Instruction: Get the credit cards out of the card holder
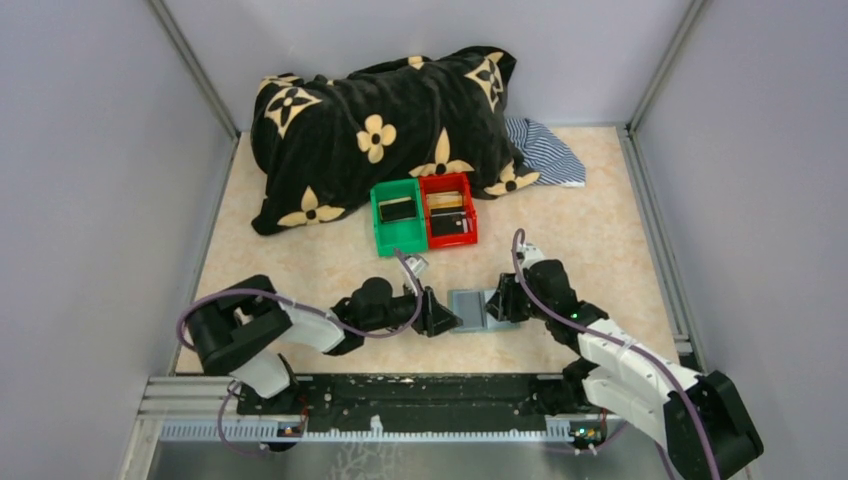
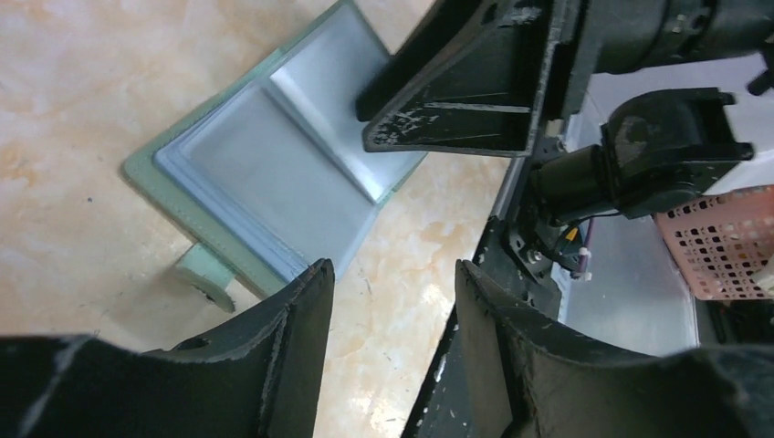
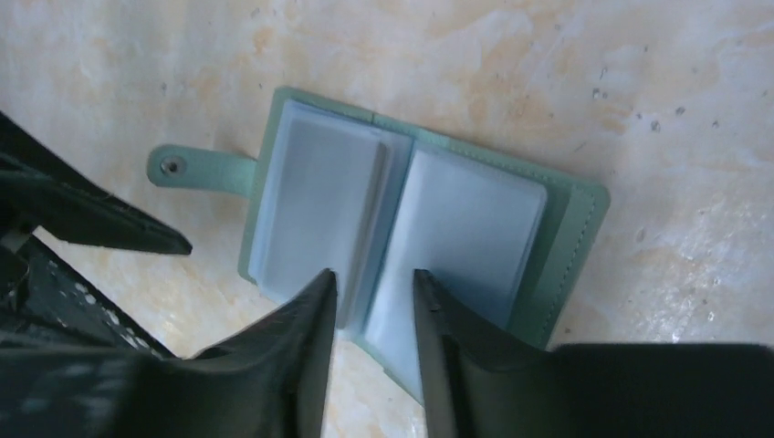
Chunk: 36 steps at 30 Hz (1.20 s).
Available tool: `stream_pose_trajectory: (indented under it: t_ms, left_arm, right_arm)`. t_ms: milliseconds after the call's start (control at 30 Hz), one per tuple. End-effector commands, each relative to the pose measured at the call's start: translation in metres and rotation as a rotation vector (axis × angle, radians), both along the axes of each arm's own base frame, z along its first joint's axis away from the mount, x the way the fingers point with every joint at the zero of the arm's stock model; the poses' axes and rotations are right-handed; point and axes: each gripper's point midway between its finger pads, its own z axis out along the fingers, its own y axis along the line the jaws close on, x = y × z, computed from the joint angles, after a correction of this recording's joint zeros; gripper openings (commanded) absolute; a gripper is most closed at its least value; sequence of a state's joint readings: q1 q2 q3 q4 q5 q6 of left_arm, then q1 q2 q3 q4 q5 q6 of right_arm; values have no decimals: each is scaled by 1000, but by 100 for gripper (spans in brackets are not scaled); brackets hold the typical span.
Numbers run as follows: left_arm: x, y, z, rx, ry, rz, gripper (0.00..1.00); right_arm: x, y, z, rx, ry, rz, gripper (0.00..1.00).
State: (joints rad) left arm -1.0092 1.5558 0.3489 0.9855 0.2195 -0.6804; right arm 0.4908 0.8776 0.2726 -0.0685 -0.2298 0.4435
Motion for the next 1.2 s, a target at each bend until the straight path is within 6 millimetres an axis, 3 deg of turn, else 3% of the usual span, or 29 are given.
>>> stream_pose_trajectory:
  t_ms: [0,133,333,667,1000,1167]
  left_arm:
    - [10,-9,-8,-7,33,48,57]
    - [12,-7,-23,11,67,80,55]
    - [13,-10,-27,13,80,78,55]
    - [17,-30,-24,-26,86,46,55]
    - [18,-31,-34,-10,98,45,55]
    - [20,-41,-30,-29,93,23,55]
  right_arm:
    - [-6,6,3,49,1,9,29]
    - [-11,2,-4,37,9,2,9]
    - [-15,3,-11,39,30,17,0]
    - [-19,1,-20,27,52,15,0]
    - [-20,1,-21,26,58,16,0]
    - [-20,2,-17,33,52,19,0]
